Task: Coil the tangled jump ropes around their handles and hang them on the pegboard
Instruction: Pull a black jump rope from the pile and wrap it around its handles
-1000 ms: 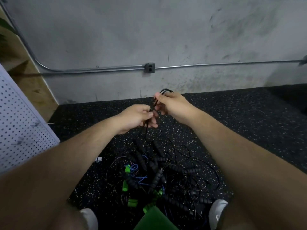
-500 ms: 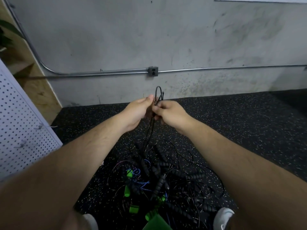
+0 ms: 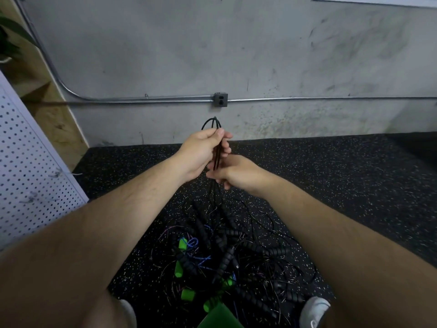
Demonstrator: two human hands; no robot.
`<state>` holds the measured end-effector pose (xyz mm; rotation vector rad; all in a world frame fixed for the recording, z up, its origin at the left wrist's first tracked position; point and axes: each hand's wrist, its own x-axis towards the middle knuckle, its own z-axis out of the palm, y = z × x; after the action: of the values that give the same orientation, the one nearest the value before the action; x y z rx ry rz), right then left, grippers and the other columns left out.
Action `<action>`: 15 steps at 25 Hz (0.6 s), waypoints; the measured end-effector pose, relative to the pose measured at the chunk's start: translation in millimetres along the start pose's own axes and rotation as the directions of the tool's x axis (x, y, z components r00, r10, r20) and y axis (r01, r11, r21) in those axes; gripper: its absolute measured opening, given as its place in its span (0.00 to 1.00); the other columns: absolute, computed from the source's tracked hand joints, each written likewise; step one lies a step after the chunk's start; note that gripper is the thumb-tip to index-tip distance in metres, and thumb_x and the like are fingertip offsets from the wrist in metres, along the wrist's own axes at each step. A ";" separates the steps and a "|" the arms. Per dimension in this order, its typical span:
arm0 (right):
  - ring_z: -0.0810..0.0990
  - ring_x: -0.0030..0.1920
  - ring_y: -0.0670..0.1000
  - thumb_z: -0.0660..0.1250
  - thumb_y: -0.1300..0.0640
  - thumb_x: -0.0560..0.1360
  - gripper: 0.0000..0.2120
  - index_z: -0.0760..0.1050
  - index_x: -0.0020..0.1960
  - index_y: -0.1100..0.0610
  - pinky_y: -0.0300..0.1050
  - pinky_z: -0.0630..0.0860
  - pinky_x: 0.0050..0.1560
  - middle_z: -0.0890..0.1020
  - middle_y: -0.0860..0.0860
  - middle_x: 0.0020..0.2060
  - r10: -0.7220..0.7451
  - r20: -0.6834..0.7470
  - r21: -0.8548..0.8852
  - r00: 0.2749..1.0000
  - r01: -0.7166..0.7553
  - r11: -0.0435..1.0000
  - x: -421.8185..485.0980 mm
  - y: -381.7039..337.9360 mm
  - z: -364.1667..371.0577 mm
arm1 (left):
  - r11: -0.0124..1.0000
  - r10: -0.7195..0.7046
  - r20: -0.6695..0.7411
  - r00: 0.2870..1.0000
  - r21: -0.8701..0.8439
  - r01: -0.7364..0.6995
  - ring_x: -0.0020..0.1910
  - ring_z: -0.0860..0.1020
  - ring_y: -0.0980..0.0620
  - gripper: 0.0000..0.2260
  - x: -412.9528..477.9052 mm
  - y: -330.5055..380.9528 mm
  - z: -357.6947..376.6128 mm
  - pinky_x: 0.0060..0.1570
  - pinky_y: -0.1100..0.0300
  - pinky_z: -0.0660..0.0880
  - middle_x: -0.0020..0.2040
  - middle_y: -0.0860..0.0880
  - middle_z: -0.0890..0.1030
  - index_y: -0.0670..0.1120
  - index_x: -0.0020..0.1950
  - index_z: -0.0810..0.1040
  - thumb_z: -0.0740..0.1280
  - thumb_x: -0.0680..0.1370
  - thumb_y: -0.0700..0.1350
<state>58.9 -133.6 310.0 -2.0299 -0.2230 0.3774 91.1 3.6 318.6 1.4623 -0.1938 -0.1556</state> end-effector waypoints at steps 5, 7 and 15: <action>0.78 0.34 0.44 0.67 0.59 0.80 0.05 0.81 0.49 0.59 0.40 0.78 0.37 0.84 0.52 0.40 -0.082 -0.151 0.135 0.985 0.103 0.986 2.4 -8.1 -5.4 | 0.996 -0.082 0.078 0.994 0.054 0.078 0.49 0.82 0.53 0.18 -6.1 6.5 -10.5 0.55 0.56 0.77 0.47 0.50 0.85 0.44 0.61 0.79 0.57 0.85 0.55; 0.77 0.32 0.46 0.67 0.57 0.80 0.09 0.81 0.51 0.63 0.42 0.78 0.38 0.83 0.52 0.37 -0.059 -0.288 0.197 0.956 0.119 0.973 3.8 -13.3 -15.8 | 0.983 -0.170 0.256 0.952 0.110 0.146 0.45 0.83 0.55 0.16 -17.0 5.4 -18.0 0.53 0.58 0.75 0.44 0.52 0.85 0.43 0.61 0.77 0.56 0.86 0.52; 0.77 0.40 0.53 0.64 0.61 0.78 0.13 0.78 0.55 0.70 0.46 0.72 0.37 0.80 0.55 0.40 0.001 -0.156 0.336 0.988 0.053 0.940 5.8 -4.7 -26.9 | 0.919 -0.015 0.084 0.996 0.394 -0.020 0.47 0.83 0.55 0.08 -15.2 -4.7 -14.4 0.48 0.55 0.74 0.45 0.53 0.86 0.49 0.50 0.83 0.64 0.83 0.43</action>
<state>74.0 -151.8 324.8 -1.7031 -0.0811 0.2221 79.5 20.4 312.1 1.8606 -0.3104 -0.1848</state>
